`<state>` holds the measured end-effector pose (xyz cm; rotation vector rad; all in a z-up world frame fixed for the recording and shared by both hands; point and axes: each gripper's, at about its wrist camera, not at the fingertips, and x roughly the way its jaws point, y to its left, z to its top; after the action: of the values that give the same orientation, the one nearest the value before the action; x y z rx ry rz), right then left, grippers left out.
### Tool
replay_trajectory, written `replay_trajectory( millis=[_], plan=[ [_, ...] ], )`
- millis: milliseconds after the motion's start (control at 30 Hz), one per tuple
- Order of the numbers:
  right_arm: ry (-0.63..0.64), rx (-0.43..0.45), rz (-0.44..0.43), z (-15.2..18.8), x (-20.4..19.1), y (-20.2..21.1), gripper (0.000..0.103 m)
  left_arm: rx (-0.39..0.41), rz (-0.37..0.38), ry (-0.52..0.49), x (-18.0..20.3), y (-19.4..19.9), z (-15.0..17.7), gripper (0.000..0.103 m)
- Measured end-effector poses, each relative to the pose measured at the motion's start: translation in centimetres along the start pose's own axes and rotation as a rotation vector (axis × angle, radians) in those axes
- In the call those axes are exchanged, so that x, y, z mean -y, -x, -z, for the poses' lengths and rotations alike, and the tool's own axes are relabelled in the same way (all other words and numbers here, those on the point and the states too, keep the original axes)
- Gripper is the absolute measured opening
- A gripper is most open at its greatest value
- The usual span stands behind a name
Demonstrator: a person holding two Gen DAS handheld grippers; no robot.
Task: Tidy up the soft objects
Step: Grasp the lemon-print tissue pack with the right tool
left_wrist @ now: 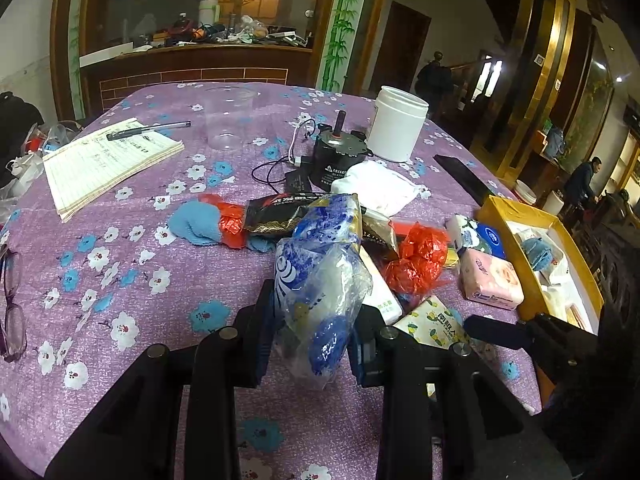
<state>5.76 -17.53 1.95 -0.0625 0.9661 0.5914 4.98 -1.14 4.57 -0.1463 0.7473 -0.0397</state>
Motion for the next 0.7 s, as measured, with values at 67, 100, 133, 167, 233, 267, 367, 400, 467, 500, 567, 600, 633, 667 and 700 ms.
replay_trajectory(
  millis=[67, 100, 133, 167, 233, 267, 367, 400, 467, 500, 567, 600, 633, 667, 700],
  plan=[
    [0.029, 0.004, 0.018, -0.1, -0.4, -0.3, 0.091, -0.001, 0.001, 0.001, 0.0, 0.0, 0.0, 0.028],
    [0.039, 0.006, 0.023, 0.0, -0.5, -0.5, 0.089, 0.000, 0.001, 0.001, 0.0, 0.0, 0.0, 0.028],
    [0.036, 0.011, 0.019, 0.3, -0.5, -0.6, 0.079, 0.000, 0.000, -0.001, 0.1, 0.0, 0.0, 0.028],
    [0.028, 0.018, 0.016, 0.4, -0.3, -0.7, 0.075, 0.000, 0.001, -0.003, 0.1, 0.0, 0.0, 0.028],
    [0.013, 0.056, 0.041, 0.7, 0.0, -0.2, 0.074, 0.006, 0.007, -0.013, 0.3, 0.1, 0.1, 0.028],
    [0.006, 0.086, 0.053, 0.9, 0.1, 0.3, 0.074, 0.008, 0.009, -0.017, 0.4, 0.2, 0.1, 0.028],
    [-0.010, 0.196, 0.088, 1.0, 0.5, 2.0, 0.074, 0.019, 0.021, -0.042, 1.0, 0.4, 0.3, 0.028],
    [-0.012, 0.225, 0.107, 1.0, 0.5, 2.5, 0.074, 0.025, 0.024, -0.050, 1.2, 0.5, 0.3, 0.028],
    [-0.033, 0.271, 0.123, 1.0, 0.9, 3.4, 0.074, 0.034, 0.027, -0.061, 1.4, 0.7, 0.4, 0.028],
    [-0.044, 0.285, 0.125, 1.0, 1.1, 3.6, 0.074, 0.037, 0.029, -0.067, 1.5, 0.7, 0.4, 0.028],
    [-0.066, 0.300, 0.130, 1.0, 1.6, 4.0, 0.074, 0.038, 0.024, -0.074, 1.6, 0.7, 0.4, 0.028],
    [-0.086, 0.306, 0.129, 1.0, 1.9, 4.2, 0.074, 0.036, 0.024, -0.074, 1.6, 0.6, 0.4, 0.028],
    [-0.100, 0.308, 0.124, 1.0, 2.2, 4.3, 0.074, 0.034, 0.024, -0.073, 1.7, 0.6, 0.4, 0.028],
    [-0.112, 0.309, 0.122, 1.0, 2.6, 4.4, 0.074, 0.034, 0.023, -0.074, 1.7, 0.6, 0.4, 0.028],
    [-0.122, 0.309, 0.120, 0.9, 2.8, 4.4, 0.074, 0.034, 0.021, -0.076, 1.7, 0.6, 0.4, 0.028]
  ],
)
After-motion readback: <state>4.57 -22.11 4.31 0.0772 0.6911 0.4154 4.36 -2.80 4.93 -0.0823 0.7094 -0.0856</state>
